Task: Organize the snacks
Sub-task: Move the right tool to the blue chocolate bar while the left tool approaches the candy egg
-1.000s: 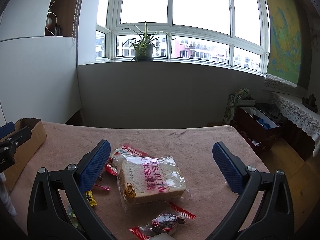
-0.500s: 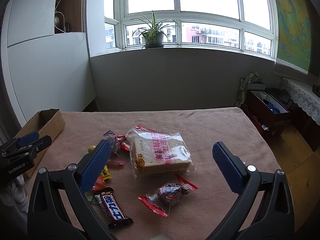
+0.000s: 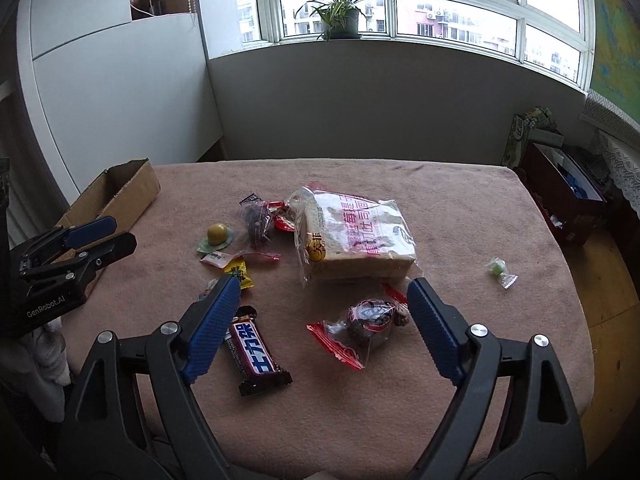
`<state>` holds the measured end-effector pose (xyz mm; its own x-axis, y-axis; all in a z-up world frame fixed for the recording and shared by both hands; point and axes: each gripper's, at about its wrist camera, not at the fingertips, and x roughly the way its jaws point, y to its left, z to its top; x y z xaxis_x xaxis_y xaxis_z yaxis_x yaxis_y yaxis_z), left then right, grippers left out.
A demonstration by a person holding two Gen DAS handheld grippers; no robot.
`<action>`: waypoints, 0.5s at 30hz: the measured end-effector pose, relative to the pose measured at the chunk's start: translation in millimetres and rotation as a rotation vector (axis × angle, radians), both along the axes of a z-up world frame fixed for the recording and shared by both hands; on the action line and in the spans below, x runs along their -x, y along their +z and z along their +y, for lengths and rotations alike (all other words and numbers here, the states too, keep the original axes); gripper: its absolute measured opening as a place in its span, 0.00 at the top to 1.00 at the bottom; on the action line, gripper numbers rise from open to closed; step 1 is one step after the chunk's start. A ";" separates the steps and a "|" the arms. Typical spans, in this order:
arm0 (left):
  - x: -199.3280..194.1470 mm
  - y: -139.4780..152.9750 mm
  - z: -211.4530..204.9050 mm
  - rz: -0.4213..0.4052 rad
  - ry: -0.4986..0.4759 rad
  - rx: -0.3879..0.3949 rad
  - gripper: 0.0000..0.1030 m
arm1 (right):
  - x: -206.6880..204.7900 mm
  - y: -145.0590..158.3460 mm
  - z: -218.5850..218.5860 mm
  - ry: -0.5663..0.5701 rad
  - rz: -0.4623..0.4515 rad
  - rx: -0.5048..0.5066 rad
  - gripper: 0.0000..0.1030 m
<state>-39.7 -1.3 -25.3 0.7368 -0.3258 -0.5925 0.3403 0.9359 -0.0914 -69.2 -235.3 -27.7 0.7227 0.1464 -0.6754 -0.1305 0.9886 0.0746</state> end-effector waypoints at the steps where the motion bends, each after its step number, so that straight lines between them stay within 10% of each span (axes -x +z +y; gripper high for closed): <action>1: -2.2 -1.0 -1.8 0.010 -0.013 0.019 0.50 | 1.4 -2.7 -0.2 0.000 0.020 -0.008 0.15; 15: -25.1 -42.6 -26.2 0.223 -0.142 0.034 0.56 | -19.5 -51.3 21.3 0.152 0.210 -0.007 0.22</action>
<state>-14.5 -27.5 -67.9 0.5346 -0.4395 -0.7218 0.4362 0.8751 -0.2098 -49.8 -214.0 -79.0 0.5360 0.2484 -0.8069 -0.2589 0.9580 0.1230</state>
